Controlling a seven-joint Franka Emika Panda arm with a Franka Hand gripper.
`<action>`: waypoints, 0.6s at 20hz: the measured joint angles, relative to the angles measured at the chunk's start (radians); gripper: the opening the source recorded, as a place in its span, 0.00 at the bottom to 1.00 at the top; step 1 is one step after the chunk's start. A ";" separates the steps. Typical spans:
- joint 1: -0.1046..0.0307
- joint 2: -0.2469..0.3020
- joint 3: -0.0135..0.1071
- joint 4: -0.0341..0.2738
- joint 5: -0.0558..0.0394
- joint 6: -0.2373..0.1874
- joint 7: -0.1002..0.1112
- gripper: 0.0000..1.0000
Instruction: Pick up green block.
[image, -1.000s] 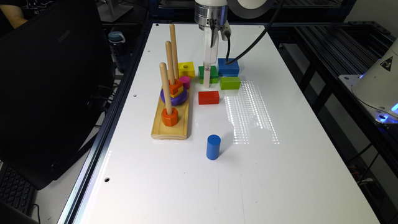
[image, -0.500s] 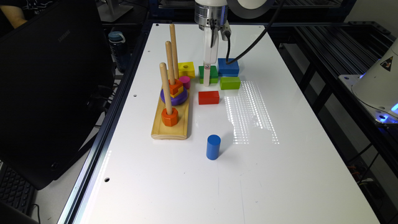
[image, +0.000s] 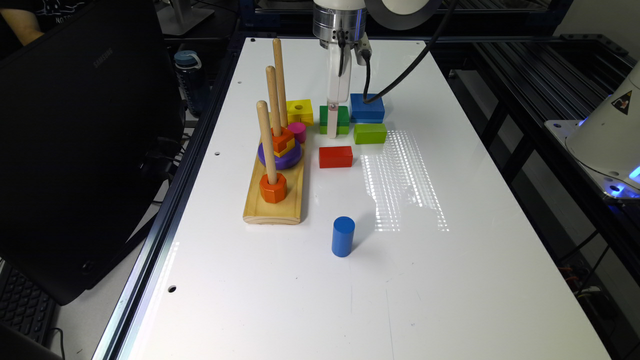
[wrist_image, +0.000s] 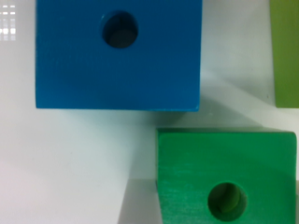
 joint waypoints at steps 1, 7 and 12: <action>0.000 0.000 0.000 0.000 0.0000 0.000 0.000 1.00; 0.000 0.000 0.000 0.000 0.0000 0.000 0.000 1.00; 0.000 0.000 0.000 0.000 0.0000 0.000 0.000 0.00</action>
